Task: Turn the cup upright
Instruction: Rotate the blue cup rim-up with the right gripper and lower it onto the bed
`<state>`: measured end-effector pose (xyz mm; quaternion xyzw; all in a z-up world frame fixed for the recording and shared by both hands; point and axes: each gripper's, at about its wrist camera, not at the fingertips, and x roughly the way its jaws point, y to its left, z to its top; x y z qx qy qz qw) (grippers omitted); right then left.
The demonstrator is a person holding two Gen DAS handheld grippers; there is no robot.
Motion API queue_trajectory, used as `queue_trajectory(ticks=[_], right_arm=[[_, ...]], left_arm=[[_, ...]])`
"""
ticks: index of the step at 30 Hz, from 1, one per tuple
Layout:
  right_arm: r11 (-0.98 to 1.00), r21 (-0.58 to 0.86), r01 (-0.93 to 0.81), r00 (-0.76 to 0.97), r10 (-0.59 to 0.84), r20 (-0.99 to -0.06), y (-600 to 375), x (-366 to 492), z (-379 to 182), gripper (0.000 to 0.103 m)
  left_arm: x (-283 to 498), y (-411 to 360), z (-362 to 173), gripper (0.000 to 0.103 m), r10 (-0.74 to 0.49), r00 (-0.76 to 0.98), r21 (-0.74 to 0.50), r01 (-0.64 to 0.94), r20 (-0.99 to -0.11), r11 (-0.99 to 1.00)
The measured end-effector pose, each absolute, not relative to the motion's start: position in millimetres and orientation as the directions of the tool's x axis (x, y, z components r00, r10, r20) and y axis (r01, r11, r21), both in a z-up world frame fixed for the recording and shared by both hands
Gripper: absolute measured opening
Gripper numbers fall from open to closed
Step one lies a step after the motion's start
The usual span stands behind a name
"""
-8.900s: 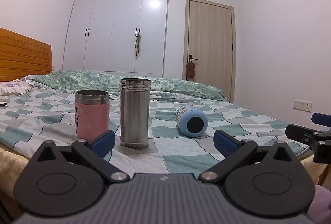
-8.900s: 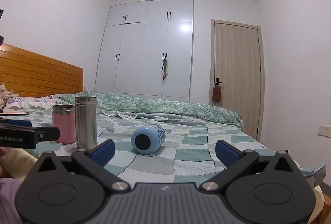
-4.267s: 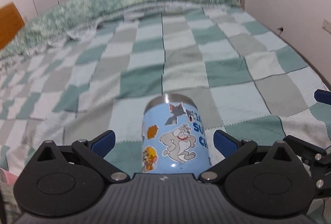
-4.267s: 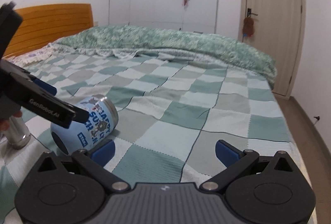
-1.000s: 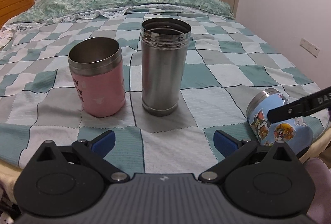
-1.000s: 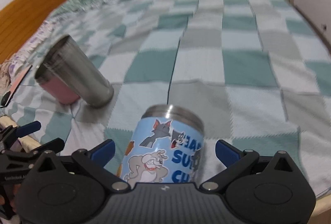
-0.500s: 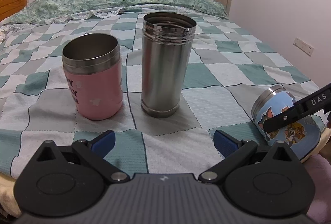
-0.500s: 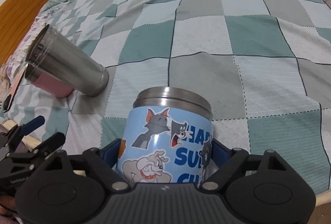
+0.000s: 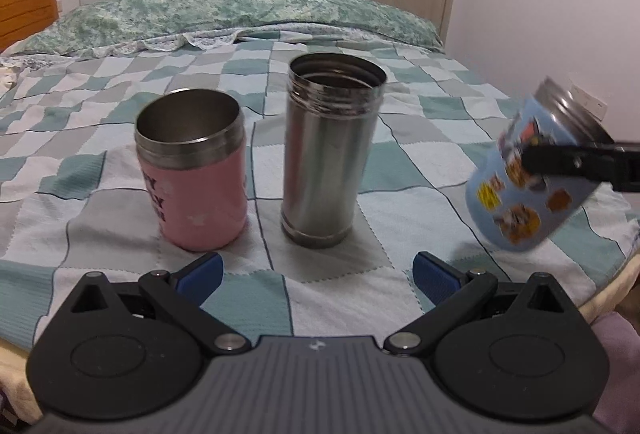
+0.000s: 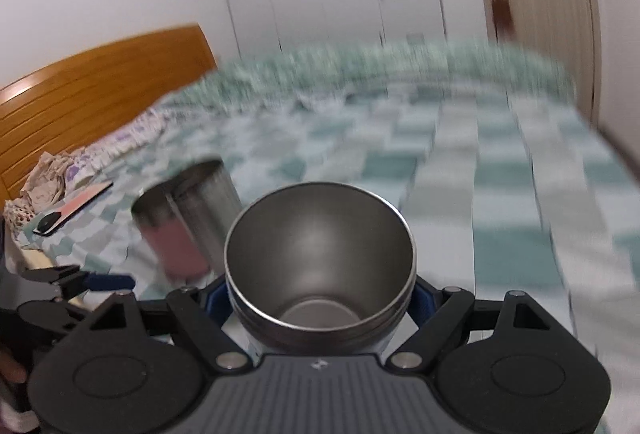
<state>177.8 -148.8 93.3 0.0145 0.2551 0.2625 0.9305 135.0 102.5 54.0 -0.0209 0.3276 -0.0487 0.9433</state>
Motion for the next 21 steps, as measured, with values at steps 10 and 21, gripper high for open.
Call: queue_trajectory(ticks=[10, 21], right_arm=[[0.88, 0.074, -0.469, 0.763, 0.445, -0.469, -106.6, 218.8, 69.6, 0.083], [0.875, 0.031, -0.483, 0.729, 0.422, -0.539, -92.0, 225.5, 39.9, 0.098]], left_arm=[[141.4, 107.1, 51.0, 0.103, -0.088, 0.78, -0.072, 0.055, -0.619, 0.996], [143.4, 107.3, 49.1, 0.103, -0.073, 0.785, -0.062, 0.044, -0.616, 0.997]])
